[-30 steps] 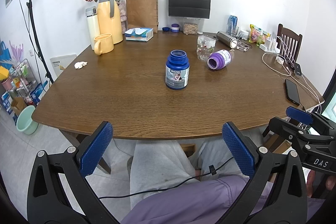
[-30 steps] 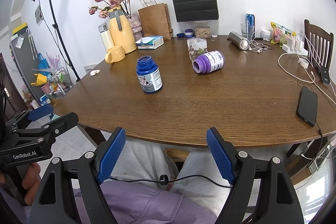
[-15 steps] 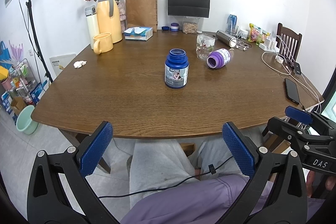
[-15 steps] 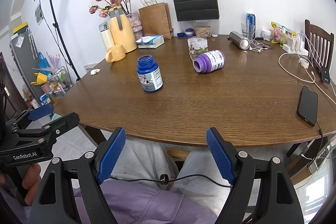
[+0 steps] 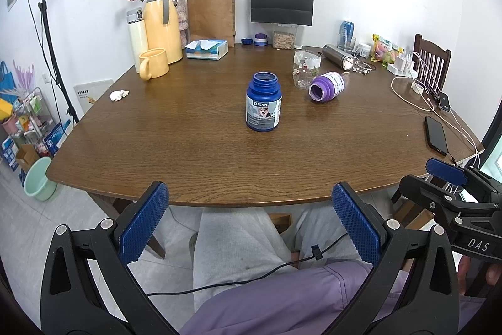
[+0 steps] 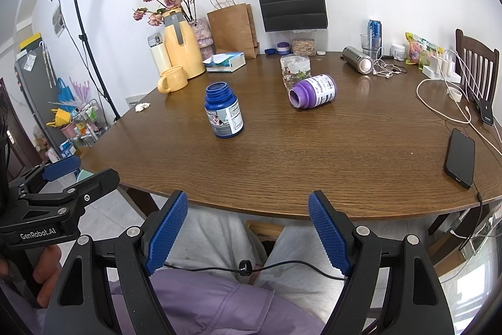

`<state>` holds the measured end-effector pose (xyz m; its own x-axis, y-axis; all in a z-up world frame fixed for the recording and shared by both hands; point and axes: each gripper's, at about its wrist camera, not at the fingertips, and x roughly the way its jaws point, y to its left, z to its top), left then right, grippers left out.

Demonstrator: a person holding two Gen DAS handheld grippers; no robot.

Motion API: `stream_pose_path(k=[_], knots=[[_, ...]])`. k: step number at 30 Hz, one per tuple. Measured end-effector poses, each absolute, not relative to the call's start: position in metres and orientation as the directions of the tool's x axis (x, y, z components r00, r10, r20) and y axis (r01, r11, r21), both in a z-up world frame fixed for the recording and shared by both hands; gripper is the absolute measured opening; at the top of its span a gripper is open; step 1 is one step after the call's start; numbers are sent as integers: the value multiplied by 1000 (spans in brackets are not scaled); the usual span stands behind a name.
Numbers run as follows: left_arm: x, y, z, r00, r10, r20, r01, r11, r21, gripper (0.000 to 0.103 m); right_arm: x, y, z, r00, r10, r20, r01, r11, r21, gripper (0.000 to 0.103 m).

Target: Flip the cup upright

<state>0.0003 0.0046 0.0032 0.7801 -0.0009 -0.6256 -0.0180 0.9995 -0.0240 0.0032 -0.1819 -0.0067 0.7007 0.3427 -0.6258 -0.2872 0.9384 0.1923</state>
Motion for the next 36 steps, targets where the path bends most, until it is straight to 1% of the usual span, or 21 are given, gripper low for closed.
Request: stream_pose_path(k=[11, 16, 18, 22, 26, 30, 33, 36], knots=[[1, 4, -7, 776, -3, -631, -17, 1000, -25, 103, 4, -186, -6, 703, 343, -623, -287, 938, 193, 83], [17, 1, 0, 786, -38, -616, 2, 998, -59, 103, 39, -194, -4, 703, 355, -616, -279, 935, 221, 83], [34, -6, 7, 785, -60, -617, 28, 998, -61, 103, 58, -199, -4, 703, 350, -619, -267, 937, 227, 83], [79, -25, 28, 774, -145, -616, 110, 989, -96, 103, 100, -215, 3, 708, 351, -612, -247, 936, 251, 83], [139, -47, 48, 773, -172, -610, 166, 984, -67, 103, 151, -233, 5, 702, 352, -619, -215, 933, 287, 83], [210, -64, 58, 723, -224, -653, 243, 968, -63, 103, 198, -248, 3, 683, 351, -641, -193, 933, 305, 83], [264, -78, 62, 681, -244, -690, 304, 952, -37, 103, 233, -260, -2, 673, 344, -655, -169, 933, 317, 83], [306, -93, 58, 693, -252, -675, 354, 935, 14, 103, 269, -270, -14, 656, 347, -671, -138, 928, 345, 83]])
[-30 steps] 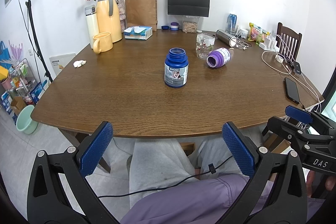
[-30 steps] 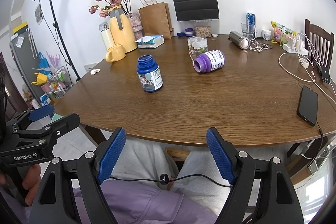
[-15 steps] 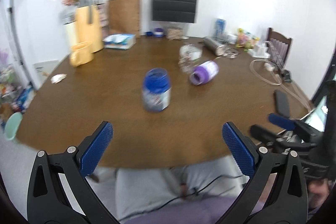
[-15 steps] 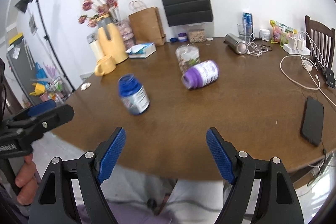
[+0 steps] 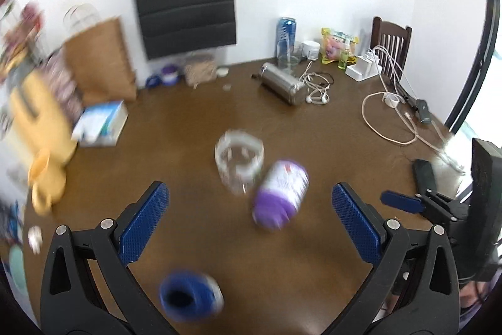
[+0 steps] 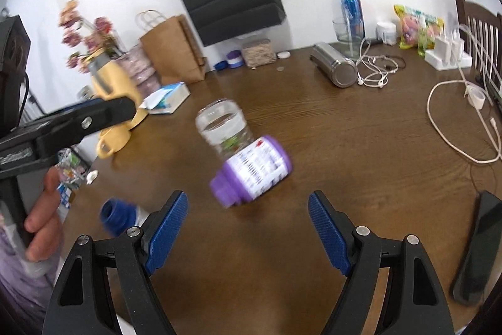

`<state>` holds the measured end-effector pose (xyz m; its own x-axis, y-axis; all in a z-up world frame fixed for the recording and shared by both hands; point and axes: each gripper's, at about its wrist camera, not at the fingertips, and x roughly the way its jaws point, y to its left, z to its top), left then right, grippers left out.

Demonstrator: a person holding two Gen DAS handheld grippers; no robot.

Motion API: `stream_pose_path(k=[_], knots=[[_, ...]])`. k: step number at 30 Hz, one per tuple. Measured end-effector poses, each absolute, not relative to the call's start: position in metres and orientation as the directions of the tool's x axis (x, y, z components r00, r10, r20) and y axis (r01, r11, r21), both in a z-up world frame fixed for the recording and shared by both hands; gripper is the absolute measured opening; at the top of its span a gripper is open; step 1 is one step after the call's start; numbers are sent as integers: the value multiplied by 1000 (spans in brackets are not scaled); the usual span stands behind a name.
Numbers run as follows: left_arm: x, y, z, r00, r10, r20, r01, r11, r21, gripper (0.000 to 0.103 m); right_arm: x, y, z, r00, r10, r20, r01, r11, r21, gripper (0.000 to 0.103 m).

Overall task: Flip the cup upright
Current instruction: 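Reach the right gripper to the lying purple-capped bottle and close on it, then lift the purple-capped bottle with the right gripper while the left tool approaches it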

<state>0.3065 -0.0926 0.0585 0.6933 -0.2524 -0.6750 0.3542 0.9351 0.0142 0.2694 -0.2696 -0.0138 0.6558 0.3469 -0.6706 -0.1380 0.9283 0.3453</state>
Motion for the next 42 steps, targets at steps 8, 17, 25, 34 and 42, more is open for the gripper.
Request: stream_pose_path(k=[8, 17, 25, 34, 42], knots=[[372, -96, 15, 684, -346, -643, 379, 921, -93, 103, 325, -262, -50, 599, 373, -708, -97, 912, 398, 83], [372, -68, 6, 620, -462, -634, 324, 887, -329, 103, 362, -248, -80, 562, 360, -745, 6, 898, 439, 83], [338, -61, -1, 566, -549, -615, 301, 832, -465, 103, 372, -228, -88, 572, 338, -747, 22, 904, 426, 84], [352, -41, -42, 485, -550, -680, 160, 820, -549, 103, 354, -189, -96, 522, 376, -766, -165, 925, 341, 69], [370, -57, -55, 451, -553, -700, 179, 825, -537, 103, 313, -186, -97, 474, 474, -742, -340, 876, 342, 69]])
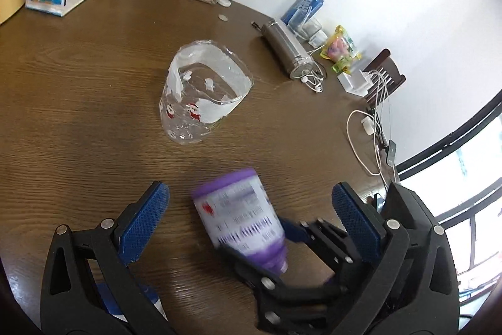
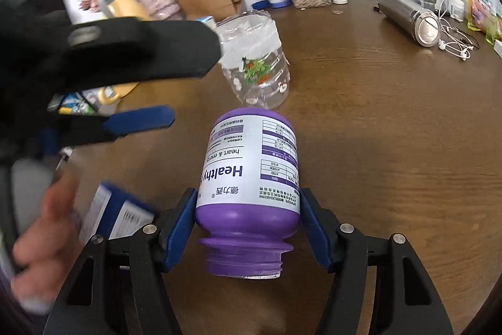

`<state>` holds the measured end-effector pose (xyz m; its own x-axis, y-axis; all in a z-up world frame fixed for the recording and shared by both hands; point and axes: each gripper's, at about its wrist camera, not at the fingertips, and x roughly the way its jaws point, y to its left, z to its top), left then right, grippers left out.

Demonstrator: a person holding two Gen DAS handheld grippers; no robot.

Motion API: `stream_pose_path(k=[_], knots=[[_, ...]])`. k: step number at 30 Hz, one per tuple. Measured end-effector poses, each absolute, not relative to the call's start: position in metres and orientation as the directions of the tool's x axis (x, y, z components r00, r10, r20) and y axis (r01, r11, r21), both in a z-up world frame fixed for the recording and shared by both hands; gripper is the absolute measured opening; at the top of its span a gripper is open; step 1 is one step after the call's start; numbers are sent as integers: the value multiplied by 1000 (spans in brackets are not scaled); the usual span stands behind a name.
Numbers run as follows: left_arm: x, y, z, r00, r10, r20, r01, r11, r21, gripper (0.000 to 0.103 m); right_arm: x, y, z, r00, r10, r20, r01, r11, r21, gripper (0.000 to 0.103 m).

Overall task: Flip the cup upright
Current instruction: 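Lift the purple-capped bottle with the right gripper while the left tool approaches it, then grasp the bottle with the left gripper and turn it cap-up while the right gripper releases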

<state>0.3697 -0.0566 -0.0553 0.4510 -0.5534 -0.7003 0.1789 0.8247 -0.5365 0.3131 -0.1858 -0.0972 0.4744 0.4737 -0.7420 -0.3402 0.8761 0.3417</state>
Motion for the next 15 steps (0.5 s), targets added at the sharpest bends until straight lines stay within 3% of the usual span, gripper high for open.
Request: stream_pose_path(k=[2, 5, 9, 15], knots=[[371, -60, -60, 455, -531, -715, 173, 840, -514, 101, 303, -184, -97, 465, 490, -737, -387, 862, 328, 69], [377, -69, -75, 408, -512, -756, 153, 855, -496, 89, 296, -183, -99, 452, 483, -750, -411, 859, 306, 71], [378, -91, -86, 364, -440, -821, 175, 898, -404, 54, 287, -191, -97, 486, 409, -773, -387, 893, 229, 77], [365, -98, -79, 440, -322, -838, 202, 945, -257, 47, 279, -227, -92, 530, 360, -767, -330, 922, 204, 77]])
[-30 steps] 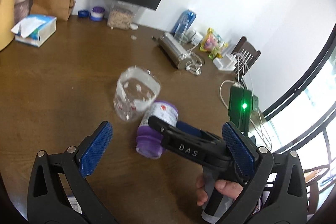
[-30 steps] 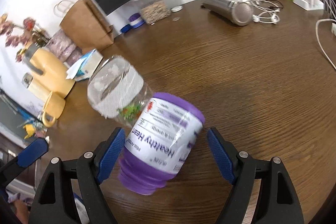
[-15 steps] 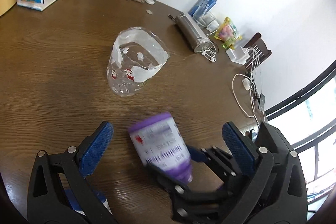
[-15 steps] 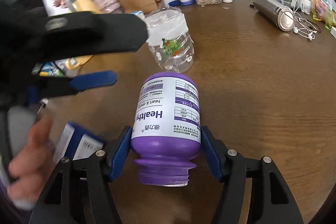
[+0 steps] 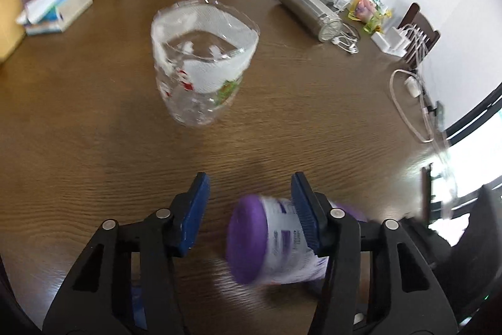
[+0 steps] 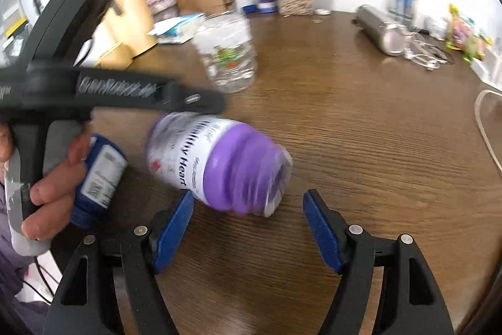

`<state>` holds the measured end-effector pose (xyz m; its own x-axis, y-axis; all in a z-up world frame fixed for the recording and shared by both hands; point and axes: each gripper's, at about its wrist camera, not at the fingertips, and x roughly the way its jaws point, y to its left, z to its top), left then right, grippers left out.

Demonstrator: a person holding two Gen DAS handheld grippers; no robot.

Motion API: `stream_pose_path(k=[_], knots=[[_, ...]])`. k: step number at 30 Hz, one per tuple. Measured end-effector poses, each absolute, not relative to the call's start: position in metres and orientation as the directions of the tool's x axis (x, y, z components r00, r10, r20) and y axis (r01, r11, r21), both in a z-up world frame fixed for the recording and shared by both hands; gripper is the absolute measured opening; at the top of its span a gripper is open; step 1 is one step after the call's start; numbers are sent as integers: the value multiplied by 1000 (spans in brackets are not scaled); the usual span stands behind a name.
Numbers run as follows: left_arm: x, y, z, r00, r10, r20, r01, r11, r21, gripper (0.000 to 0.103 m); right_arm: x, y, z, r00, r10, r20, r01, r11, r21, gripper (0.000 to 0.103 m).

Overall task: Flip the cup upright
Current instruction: 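Grasp the bottle with the left gripper and turn it cap-up while the right gripper releases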

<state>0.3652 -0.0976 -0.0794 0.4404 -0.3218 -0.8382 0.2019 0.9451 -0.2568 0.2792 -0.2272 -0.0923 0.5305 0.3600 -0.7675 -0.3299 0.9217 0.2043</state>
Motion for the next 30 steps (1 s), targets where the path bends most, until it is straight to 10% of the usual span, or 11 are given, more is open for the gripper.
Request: stream_pose_path(k=[8, 13, 15, 18, 30], knots=[[343, -107, -69, 502, -255, -827, 294, 949, -114, 46, 286, -277, -100, 563, 326, -759, -179, 945, 274, 77], [342, -116, -59, 438, -378, -816, 388, 898, -208, 92, 286, -295, -94, 592, 339, -731, -145, 937, 317, 77], [341, -134, -71, 364, -364, -857, 446, 876, -182, 92, 282, -301, -91, 603, 332, -726, -126, 938, 324, 77], [345, -151, -93, 295, -299, -908, 450, 881, -144, 60, 280, -309, -87, 608, 348, -714, -110, 927, 359, 77], [311, -144, -51, 436, -390, -811, 504, 852, -139, 60, 294, -304, -69, 462, 758, -461, -191, 592, 783, 87]])
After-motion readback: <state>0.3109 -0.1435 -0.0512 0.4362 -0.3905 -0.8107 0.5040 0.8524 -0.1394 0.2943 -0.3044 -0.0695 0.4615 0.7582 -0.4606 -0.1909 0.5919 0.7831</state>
